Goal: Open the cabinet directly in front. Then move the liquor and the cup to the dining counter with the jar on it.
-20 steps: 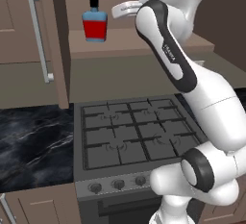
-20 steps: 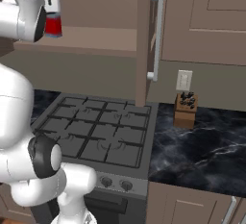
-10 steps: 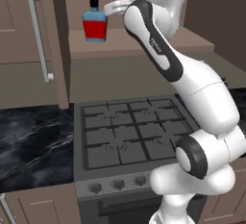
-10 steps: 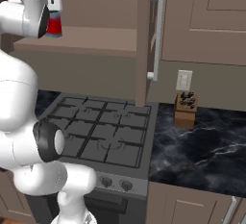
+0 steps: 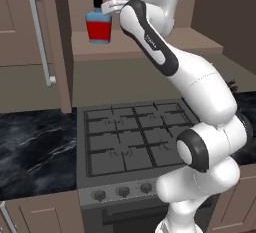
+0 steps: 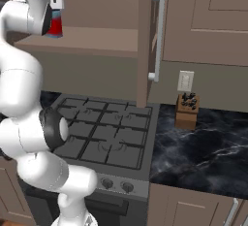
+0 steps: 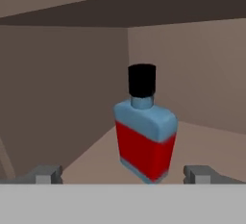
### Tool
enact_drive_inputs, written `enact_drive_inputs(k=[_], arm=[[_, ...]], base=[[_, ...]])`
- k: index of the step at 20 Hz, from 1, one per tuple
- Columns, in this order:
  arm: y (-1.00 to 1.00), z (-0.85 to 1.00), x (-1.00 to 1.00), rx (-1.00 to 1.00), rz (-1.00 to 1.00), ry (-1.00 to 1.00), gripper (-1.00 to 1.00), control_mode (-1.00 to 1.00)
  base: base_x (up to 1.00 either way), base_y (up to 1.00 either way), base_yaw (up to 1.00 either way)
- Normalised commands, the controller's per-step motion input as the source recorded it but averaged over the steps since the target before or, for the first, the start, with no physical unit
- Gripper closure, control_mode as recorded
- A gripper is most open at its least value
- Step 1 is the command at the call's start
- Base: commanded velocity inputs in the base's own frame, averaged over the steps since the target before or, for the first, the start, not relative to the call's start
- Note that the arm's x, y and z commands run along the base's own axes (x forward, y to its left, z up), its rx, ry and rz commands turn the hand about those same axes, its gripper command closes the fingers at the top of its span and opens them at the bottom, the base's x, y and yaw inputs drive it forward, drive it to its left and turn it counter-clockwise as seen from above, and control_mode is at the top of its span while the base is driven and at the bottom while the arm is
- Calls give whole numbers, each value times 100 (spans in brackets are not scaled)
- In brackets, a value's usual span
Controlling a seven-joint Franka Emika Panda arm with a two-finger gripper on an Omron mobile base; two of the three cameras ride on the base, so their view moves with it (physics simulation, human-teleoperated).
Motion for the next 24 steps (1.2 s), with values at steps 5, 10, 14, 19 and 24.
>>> enact_drive_inputs(k=[5, 10, 14, 19, 24], arm=[[19, 0, 40, 0, -2, 0, -100, -100], [14, 0, 46, 0, -3, 0, -100, -100], [13, 0, 42, 0, -3, 0, -100, -100], [14, 0, 40, 0, -3, 0, -100, -100], [15, 0, 38, 0, -3, 0, -100, -100]], base=[[0, 0, 0], [0, 0, 0], [0, 0, 0], [0, 0, 0], [0, 0, 0]])
